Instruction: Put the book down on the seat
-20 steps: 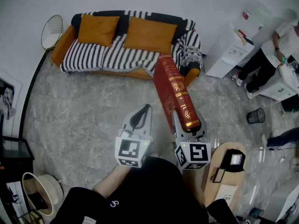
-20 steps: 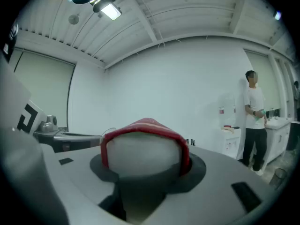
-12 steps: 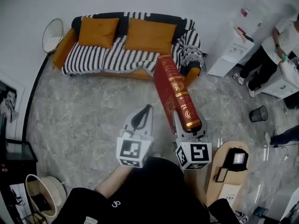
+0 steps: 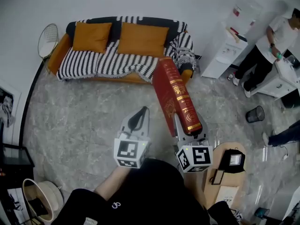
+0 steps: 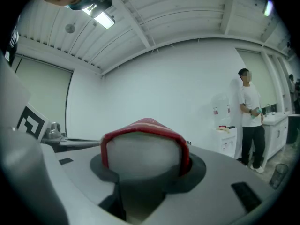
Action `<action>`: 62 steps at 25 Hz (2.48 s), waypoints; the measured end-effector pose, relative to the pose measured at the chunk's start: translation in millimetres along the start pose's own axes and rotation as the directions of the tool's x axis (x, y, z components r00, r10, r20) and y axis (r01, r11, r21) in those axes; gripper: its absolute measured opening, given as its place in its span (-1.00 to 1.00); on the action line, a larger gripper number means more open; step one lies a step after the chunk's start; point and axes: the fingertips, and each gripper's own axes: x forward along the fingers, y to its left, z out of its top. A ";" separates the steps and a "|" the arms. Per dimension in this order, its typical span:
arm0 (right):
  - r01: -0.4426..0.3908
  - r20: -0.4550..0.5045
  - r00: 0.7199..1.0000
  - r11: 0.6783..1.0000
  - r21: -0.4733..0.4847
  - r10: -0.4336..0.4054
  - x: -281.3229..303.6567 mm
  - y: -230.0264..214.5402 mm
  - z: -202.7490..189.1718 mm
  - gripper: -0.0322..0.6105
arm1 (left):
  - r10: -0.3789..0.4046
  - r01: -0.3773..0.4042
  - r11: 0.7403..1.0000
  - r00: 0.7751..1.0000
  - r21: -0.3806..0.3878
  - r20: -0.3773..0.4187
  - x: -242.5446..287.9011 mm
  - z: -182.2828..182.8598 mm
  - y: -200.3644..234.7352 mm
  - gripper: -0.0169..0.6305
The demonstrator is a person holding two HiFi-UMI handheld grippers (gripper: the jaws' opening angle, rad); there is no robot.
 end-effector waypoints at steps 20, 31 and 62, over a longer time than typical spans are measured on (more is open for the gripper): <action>0.046 0.056 0.998 0.998 -0.052 -0.043 132.4 -106.0 12.1 -0.19 | 0.006 -0.006 0.998 1.000 -0.064 -0.001 173.5 -14.0 43.1 -0.91; 0.054 0.023 0.998 0.998 -0.021 -0.054 466.0 -210.4 57.8 -0.19 | 0.008 -0.010 0.998 0.999 -0.062 -0.033 479.2 29.9 218.8 -0.91; -0.307 -0.491 0.871 0.759 -0.574 -0.020 706.7 -305.5 27.3 -0.19 | -0.034 0.028 0.992 0.998 -0.125 -0.047 702.2 85.3 269.7 -0.91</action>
